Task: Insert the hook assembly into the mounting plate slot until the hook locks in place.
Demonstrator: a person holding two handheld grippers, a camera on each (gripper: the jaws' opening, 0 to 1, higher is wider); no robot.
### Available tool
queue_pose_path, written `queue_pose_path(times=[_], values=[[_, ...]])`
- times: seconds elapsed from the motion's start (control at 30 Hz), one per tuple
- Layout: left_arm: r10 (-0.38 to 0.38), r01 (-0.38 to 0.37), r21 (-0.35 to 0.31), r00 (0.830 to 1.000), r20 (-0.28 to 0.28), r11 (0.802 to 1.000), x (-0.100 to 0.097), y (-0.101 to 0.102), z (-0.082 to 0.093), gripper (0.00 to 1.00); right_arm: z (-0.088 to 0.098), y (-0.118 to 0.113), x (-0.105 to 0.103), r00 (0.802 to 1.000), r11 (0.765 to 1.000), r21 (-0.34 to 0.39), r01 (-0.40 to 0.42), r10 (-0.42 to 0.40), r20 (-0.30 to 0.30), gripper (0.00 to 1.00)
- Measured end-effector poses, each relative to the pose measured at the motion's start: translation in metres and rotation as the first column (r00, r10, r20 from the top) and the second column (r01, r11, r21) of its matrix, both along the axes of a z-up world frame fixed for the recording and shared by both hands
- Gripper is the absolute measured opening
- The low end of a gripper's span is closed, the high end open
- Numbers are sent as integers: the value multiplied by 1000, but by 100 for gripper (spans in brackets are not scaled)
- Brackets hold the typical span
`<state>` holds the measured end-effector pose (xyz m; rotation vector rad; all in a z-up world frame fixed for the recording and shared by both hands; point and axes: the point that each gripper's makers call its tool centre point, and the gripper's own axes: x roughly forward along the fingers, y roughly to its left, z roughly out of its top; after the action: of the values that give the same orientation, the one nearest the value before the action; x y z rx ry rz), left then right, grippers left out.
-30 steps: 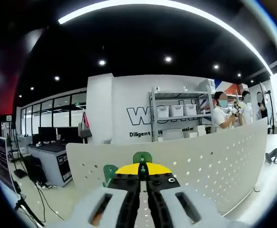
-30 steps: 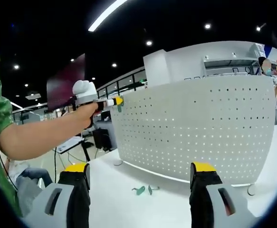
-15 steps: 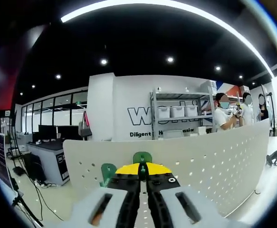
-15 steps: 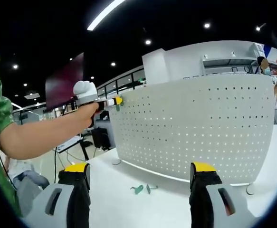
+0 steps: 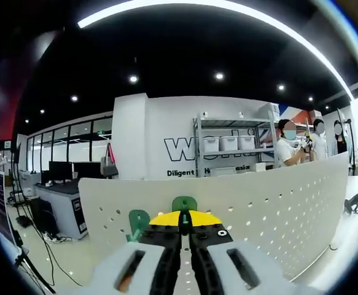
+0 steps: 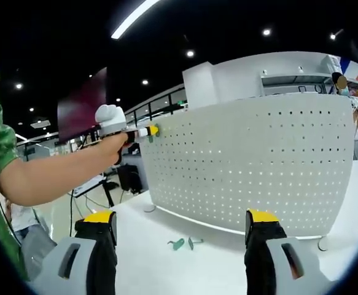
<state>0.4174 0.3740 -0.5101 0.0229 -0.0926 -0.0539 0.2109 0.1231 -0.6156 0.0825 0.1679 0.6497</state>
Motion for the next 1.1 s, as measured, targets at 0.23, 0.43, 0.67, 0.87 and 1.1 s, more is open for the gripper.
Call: queue_pose_path(times=[0.23,0.43,0.67,0.87,1.1], values=[[1,-1,2,1000,-1,1000,0,0,0,3,0,1,0,1000,1000,1,-4,4,0,88],[1,-1,-2,1000,-7,1000,1,0,-4,3,0,1,0,1000,1000,1,-5,5,0,88],[1,-1,-11,1000,-13,1000,1,0,-8,3,0,0,-1,1000,1000,-4,-5,5,-2,88],[4,-4,-19,1000,-10,1000,2,1,-10,3,0,-1,-1,1000,1000,-7,-3,3,0,88],[3,-3,-28,1000,-6,1000,3,1,-10,3,0,-1,-1,1000,1000,-8,-3,3,-2,87]])
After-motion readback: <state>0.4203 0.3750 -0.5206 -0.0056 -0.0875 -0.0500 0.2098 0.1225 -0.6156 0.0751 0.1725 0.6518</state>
